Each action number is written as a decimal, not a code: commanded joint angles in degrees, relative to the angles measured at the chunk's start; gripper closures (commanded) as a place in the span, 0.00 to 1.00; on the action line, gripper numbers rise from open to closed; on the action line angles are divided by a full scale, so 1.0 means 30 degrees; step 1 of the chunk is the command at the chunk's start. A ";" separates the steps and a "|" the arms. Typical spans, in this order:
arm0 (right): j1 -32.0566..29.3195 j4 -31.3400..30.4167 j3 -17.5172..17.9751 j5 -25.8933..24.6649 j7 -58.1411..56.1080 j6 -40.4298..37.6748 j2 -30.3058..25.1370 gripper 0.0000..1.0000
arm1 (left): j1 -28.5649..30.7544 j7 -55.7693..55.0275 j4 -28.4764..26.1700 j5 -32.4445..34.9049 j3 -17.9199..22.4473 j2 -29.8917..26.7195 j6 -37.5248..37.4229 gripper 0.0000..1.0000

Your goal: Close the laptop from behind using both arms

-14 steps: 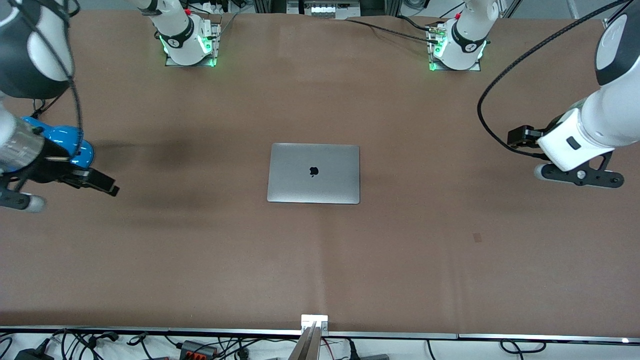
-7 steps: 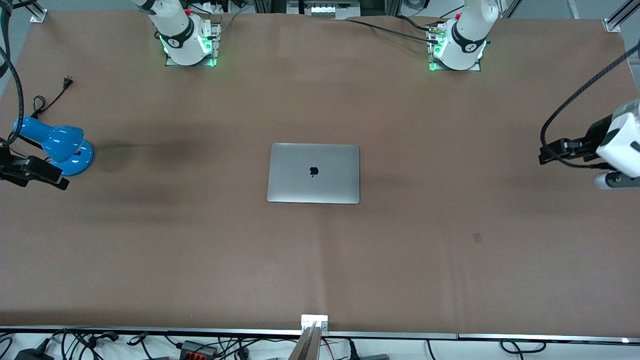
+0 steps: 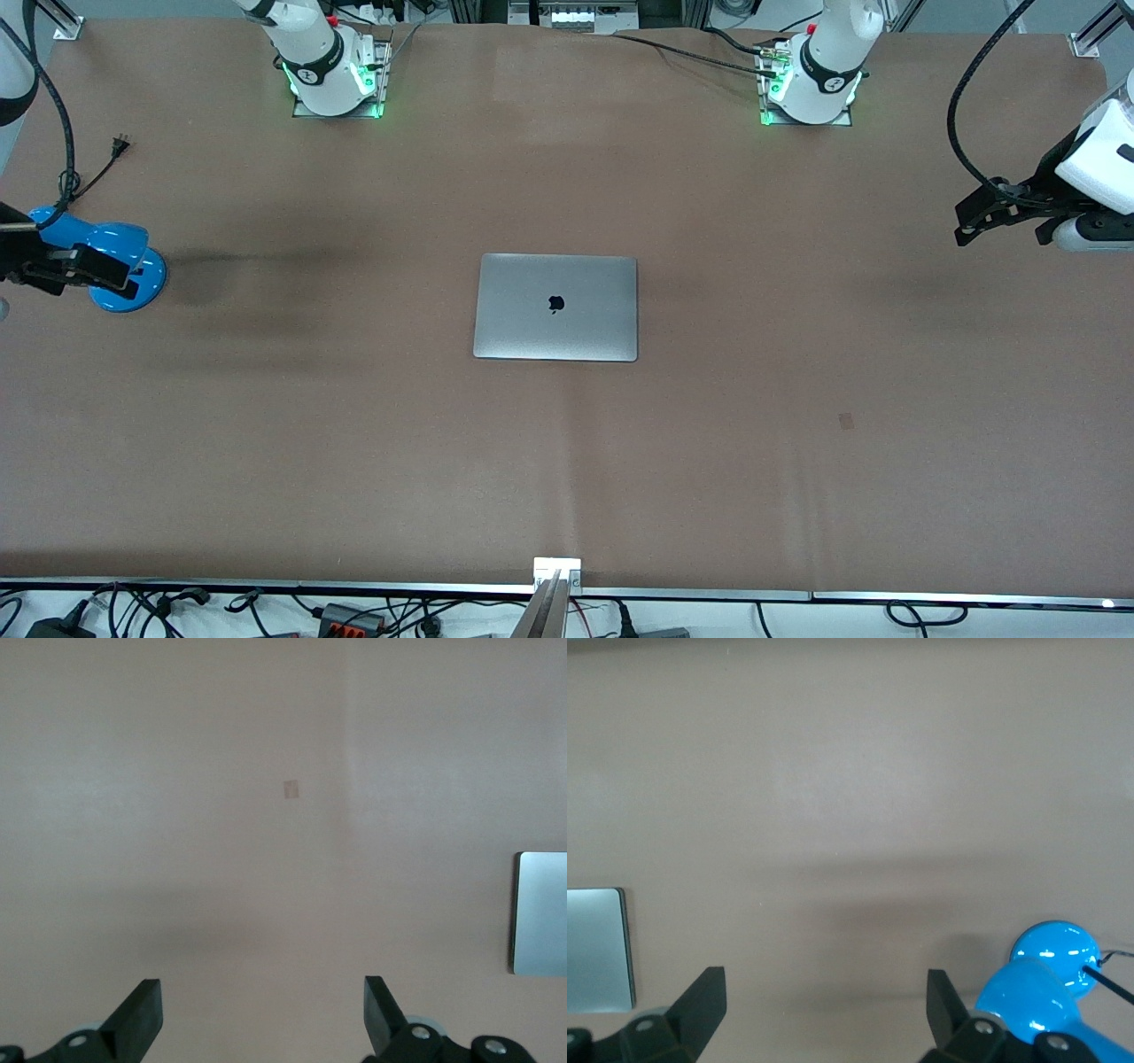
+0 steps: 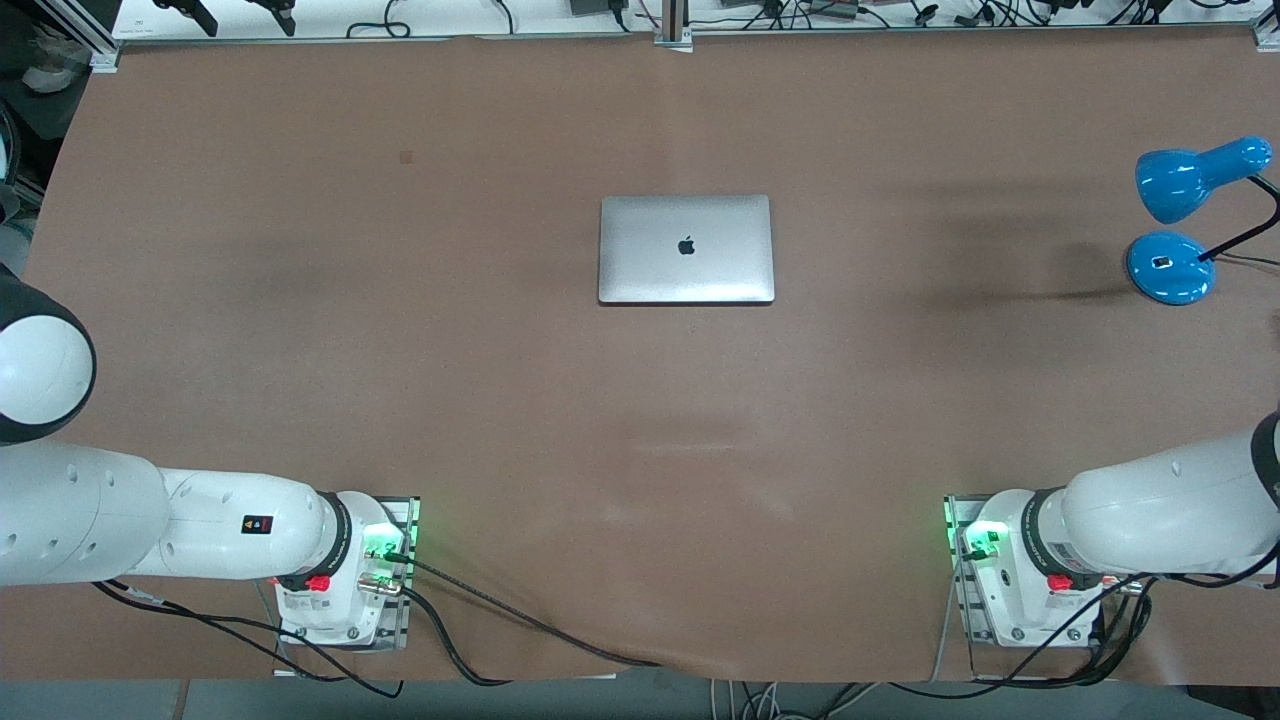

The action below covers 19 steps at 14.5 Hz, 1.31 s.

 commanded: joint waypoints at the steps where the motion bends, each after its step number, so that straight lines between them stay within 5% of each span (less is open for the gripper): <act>1: -0.0165 -0.3597 0.0271 -0.0295 -0.0167 0.0774 -0.3017 0.00 | -0.0124 0.0578 -0.0272 -0.0156 0.0133 -0.0249 -0.0247 0.00; 19: -0.0428 -0.2871 0.0271 -0.0265 -0.0314 0.0070 -0.2934 0.00 | -0.0153 0.1135 0.0314 -0.0185 0.0074 -0.0308 -0.1364 0.00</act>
